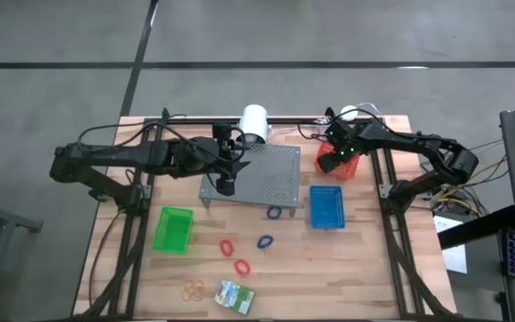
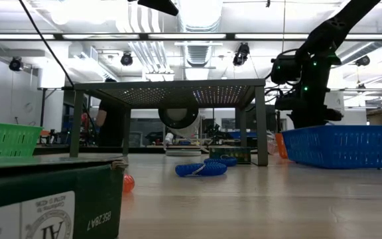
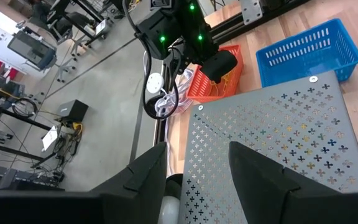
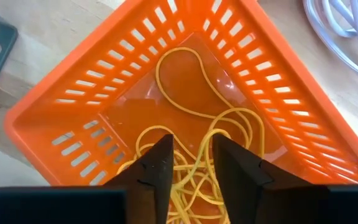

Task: Pick & Place Office Desk Supplies
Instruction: Put the yellow rubber band into the orange bin

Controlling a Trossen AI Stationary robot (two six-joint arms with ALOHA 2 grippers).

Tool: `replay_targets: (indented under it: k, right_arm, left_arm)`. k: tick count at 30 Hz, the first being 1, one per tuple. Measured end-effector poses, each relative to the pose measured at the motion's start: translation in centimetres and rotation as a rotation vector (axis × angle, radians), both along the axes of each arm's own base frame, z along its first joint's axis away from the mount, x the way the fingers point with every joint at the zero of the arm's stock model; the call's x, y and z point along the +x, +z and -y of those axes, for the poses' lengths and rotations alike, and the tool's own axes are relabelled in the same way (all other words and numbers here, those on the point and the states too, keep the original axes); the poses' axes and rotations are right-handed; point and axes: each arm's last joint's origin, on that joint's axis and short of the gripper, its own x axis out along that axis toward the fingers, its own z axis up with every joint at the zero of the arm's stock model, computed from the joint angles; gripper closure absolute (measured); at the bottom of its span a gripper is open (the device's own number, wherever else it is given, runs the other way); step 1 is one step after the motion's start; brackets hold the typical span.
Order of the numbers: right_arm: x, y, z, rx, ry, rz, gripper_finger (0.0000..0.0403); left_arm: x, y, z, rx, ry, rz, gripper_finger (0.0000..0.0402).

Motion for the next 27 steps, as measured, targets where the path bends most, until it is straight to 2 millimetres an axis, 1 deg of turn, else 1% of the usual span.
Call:
replay_targets:
  k: [7, 12, 19, 23, 27]
  right_arm:
    - [0.0, 0.0, 0.0, 0.0, 0.0, 0.0, 0.0249]
    - [0.0, 0.0, 0.0, 0.003, -0.004, 0.004, 0.0235]
    - [-0.1, 1.1, -0.4, 0.03, 0.011, 0.091, 0.0242]
    - [-0.5, 2.3, -0.8, 0.003, 0.019, 0.144, 0.0252]
    - [-1.1, 4.0, -1.3, -0.047, 0.025, 0.207, 0.0263]
  left_arm:
    - [0.0, 0.0, 0.0, 0.0, 0.0, 0.0, 0.0225]
    - [0.0, 0.0, 0.0, 0.0, -0.001, 0.0, 0.0225]
    - [0.0, 0.0, 0.0, 0.0, -0.001, 0.001, 0.0225]
    - [0.0, 0.0, 0.0, 0.0, -0.001, 0.001, 0.0225]
    - [0.0, 0.0, 0.0, 0.0, -0.001, 0.001, 0.0225]
